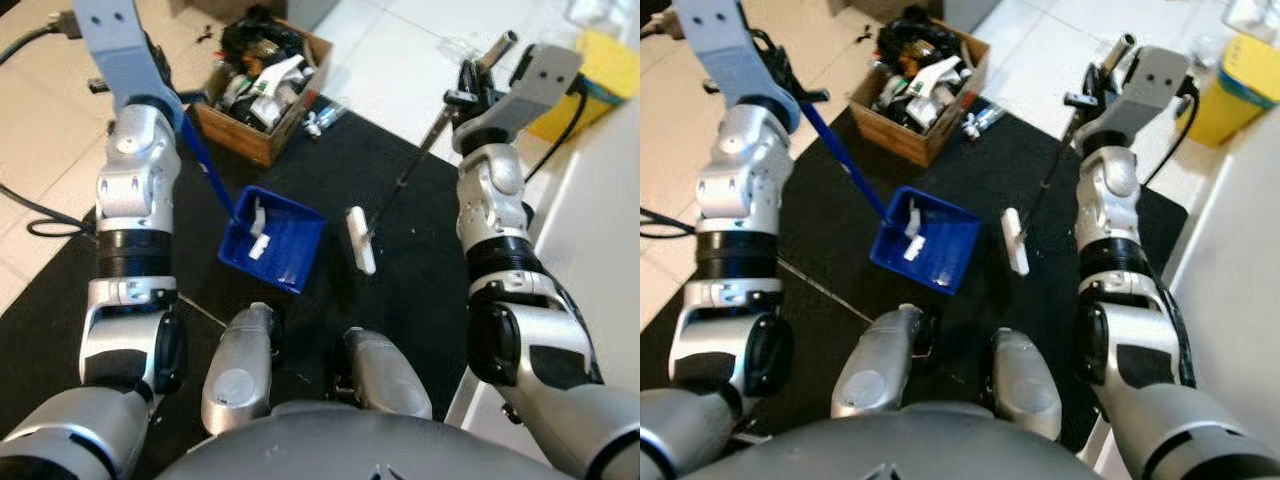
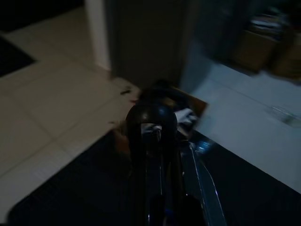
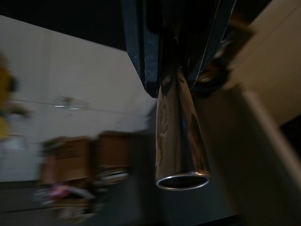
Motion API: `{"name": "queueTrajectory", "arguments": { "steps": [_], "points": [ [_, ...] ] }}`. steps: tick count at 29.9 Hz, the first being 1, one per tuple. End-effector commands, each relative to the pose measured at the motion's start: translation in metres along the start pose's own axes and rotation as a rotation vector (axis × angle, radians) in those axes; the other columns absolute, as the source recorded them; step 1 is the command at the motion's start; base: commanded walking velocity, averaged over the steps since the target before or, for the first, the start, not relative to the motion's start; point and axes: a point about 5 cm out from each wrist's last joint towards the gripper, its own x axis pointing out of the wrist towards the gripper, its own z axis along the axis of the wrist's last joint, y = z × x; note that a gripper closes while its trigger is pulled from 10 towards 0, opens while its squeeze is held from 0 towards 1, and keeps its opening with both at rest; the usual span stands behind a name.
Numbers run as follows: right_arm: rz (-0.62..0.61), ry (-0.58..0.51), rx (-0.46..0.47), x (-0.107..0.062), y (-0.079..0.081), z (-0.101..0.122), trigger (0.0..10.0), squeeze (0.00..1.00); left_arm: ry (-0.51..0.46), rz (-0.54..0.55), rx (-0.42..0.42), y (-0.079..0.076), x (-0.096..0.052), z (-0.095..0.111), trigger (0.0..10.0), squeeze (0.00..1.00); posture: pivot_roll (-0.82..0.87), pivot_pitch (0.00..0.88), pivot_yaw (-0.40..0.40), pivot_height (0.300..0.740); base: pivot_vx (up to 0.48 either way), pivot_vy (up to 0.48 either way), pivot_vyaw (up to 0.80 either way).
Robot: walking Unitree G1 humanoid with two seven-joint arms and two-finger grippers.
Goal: Sweep floor
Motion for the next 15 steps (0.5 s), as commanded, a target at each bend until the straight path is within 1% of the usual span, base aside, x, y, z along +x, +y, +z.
{"name": "queueTrajectory", "arguments": {
  "steps": [1, 2, 3, 6, 8, 9, 10, 11, 12, 15],
  "points": [
    [0.005, -0.066, 0.002, 0.002, 0.004, 0.01, 10.0, 0.0, -0.046, -0.017, 0.006, -0.005, 0.003, 0.008, 10.0, 0.0, 0.07, 0.0, 0.044, 0.74, 0.0, 0.0, 0.0],
    [0.005, -0.066, 0.002, 0.002, 0.004, 0.01, 10.0, 0.0, -0.046, -0.017, 0.006, -0.005, 0.003, 0.008, 10.0, 0.0, 0.07, 0.0, 0.044, 0.74, 0.0, 0.0, 0.0],
    [-0.007, -0.076, -0.001, -0.002, 0.005, 0.009, 10.0, 0.0, -0.04, -0.056, 0.017, -0.016, 0.002, 0.002, 10.0, 0.0, 0.06, 0.0, 0.057, 0.74, 0.0, 0.0, 0.0],
    [-0.026, -0.095, -0.021, -0.006, 0.005, 0.009, 10.0, 0.0, -0.033, -0.099, 0.021, -0.026, -0.001, -0.004, 10.0, 0.0, 0.05, 0.0, 0.071, 0.74, 0.0, 0.0, 0.0],
    [-0.08, -0.122, -0.061, -0.01, -0.002, 0.013, 10.0, 0.0, -0.042, -0.137, 0.048, -0.034, -0.004, -0.008, 10.0, 0.0, 0.04, 0.0, 0.084, 0.74, 0.0, 0.0, 0.0],
    [-0.08, -0.122, -0.061, -0.01, -0.002, 0.013, 10.0, 0.0, -0.042, -0.137, 0.048, -0.034, -0.004, -0.008, 10.0, 0.0, 0.04, 0.0, 0.084, 0.74, 0.0, 0.0, 0.0],
    [-0.11, -0.132, -0.075, -0.012, -0.007, 0.015, 10.0, 0.0, -0.051, -0.153, 0.063, -0.036, -0.005, -0.009, 10.0, 0.0, 0.04, 0.0, 0.086, 0.74, 0.0, 0.0, 0.0],
    [-0.192, -0.152, -0.103, -0.016, -0.019, 0.019, 10.0, 0.0, -0.063, -0.187, 0.109, -0.04, -0.007, -0.012, 10.0, 0.0, 0.03, 0.0, 0.095, 0.74, 0.0, 0.0, 0.0],
    [-0.224, -0.159, -0.112, -0.018, -0.024, 0.02, 10.0, 0.0, -0.071, -0.204, 0.128, -0.041, -0.007, -0.013, 10.0, 0.0, 0.02, 0.0, 0.1, 0.74, 0.0, 0.0, 0.0],
    [-0.264, -0.172, -0.127, -0.022, -0.031, 0.022, 10.0, 0.0, -0.077, -0.228, 0.145, -0.041, -0.008, -0.014, 10.0, 0.0, 0.0, 0.0, 0.117, 0.74, 0.0, 0.0, 0.0]
  ]
}}
